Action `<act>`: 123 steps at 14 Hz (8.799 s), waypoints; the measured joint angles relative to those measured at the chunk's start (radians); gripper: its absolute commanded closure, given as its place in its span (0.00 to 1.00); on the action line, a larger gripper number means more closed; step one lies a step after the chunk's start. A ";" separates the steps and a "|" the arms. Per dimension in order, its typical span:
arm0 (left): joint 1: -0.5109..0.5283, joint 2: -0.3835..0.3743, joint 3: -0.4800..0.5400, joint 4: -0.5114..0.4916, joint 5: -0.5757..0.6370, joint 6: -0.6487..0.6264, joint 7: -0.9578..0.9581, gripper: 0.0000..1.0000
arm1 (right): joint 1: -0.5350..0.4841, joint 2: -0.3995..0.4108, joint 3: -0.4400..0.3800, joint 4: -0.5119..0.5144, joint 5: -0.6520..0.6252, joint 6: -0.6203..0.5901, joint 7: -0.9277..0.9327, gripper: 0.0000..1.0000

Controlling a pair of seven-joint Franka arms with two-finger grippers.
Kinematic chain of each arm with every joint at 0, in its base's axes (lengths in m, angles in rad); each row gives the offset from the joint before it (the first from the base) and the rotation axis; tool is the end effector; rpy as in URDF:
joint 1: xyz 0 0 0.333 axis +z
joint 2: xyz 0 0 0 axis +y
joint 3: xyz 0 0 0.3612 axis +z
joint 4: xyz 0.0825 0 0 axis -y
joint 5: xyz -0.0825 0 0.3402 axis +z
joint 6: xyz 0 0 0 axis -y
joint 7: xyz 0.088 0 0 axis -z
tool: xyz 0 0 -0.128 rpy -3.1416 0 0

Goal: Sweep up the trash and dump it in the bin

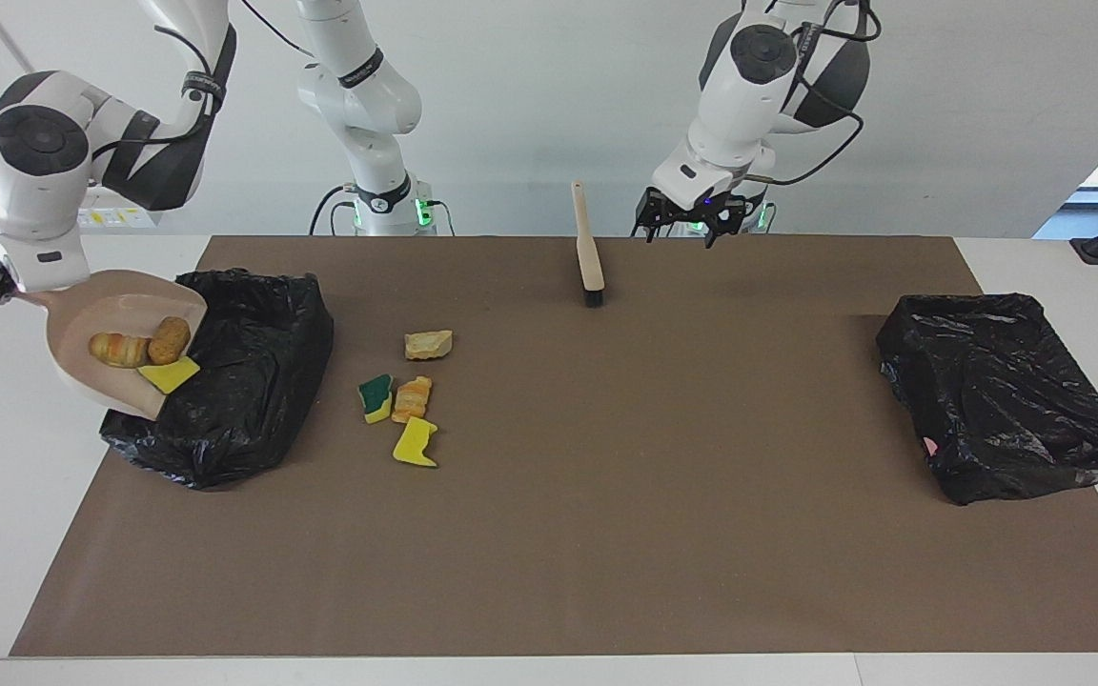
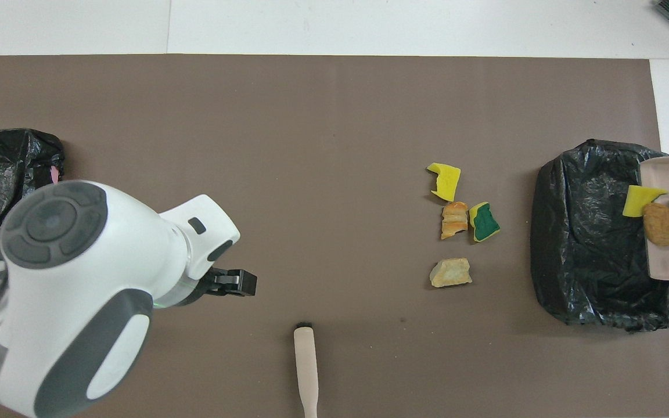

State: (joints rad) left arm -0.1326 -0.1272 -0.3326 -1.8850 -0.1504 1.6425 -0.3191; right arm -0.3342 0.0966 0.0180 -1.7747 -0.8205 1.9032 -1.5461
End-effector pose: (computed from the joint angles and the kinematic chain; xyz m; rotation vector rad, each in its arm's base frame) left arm 0.3992 -0.2309 0.5795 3.0735 -0.1864 -0.2367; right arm 0.5178 -0.2409 0.5655 1.8569 1.7278 -0.8075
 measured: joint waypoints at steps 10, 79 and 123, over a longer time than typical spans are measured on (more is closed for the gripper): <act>-0.006 0.134 0.307 0.384 0.112 -0.274 0.286 0.00 | 0.020 -0.022 0.001 0.076 -0.072 -0.061 0.001 1.00; 0.048 0.154 0.175 0.195 0.148 0.123 0.288 0.00 | 0.905 0.090 0.067 0.163 0.977 -0.297 2.164 0.00; -0.063 0.466 -0.089 0.123 0.334 0.411 0.041 1.00 | 1.276 -0.237 0.062 -0.557 1.160 0.081 2.420 1.00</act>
State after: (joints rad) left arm -0.1956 0.3384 -0.4219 -1.7620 0.1835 2.0531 -0.2783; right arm 0.9421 -0.1400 0.0795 -2.3313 0.3396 1.9838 0.8744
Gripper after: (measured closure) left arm 0.678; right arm 0.740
